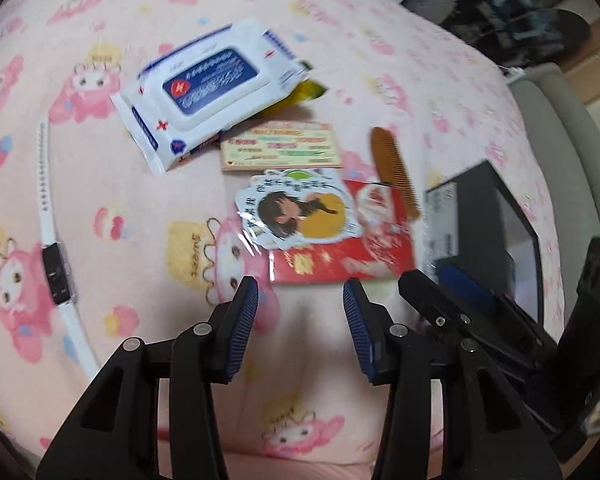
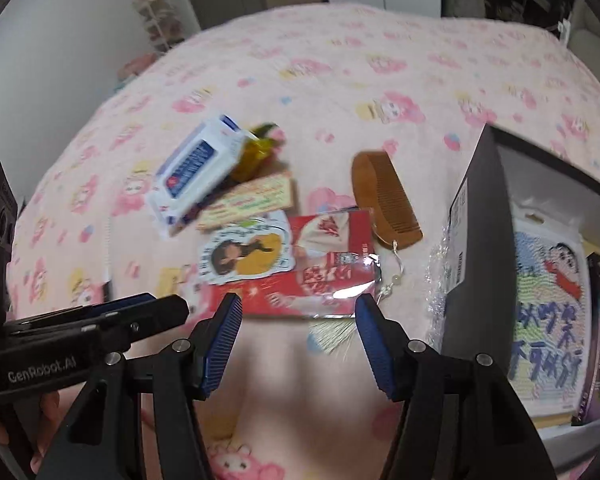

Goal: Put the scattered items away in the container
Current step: 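Reach the right gripper down to the red lucky envelope under the sticker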

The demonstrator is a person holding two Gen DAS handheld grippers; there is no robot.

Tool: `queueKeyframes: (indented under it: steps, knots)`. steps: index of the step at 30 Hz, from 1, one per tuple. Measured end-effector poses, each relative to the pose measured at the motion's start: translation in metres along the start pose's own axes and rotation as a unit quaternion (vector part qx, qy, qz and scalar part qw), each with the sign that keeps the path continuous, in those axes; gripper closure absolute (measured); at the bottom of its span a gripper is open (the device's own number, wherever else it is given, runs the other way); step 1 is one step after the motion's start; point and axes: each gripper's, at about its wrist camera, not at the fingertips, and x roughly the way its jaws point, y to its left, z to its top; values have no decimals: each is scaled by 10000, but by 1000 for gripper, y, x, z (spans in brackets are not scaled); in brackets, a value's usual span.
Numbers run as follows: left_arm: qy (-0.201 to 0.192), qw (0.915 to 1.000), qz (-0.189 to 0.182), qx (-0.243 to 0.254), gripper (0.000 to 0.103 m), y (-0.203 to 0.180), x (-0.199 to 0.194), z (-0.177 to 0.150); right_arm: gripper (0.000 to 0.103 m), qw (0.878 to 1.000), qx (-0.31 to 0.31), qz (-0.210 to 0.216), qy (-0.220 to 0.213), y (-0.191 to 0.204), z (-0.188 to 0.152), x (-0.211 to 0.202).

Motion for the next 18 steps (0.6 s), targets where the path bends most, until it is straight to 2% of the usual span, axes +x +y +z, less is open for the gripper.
queueKeyframes:
  steps: [4,8,14,18]
  knots:
    - [381,9984,-350,-222,59,11,21,4,47,9998,-14,-215,60,-3,-1,22]
    - [798,9924,-806,-488,58,19,35,5,49,9988,-115,-409,-243,-4,-2,26]
    - [620,9964,-298,-491,59,17,39,16,48,9976,-266,-593,-244,-6,-5,42]
    - [803,9952,-313,-463,59,17,52,16,48,9987,-267,-407,-161,-8,-2,46]
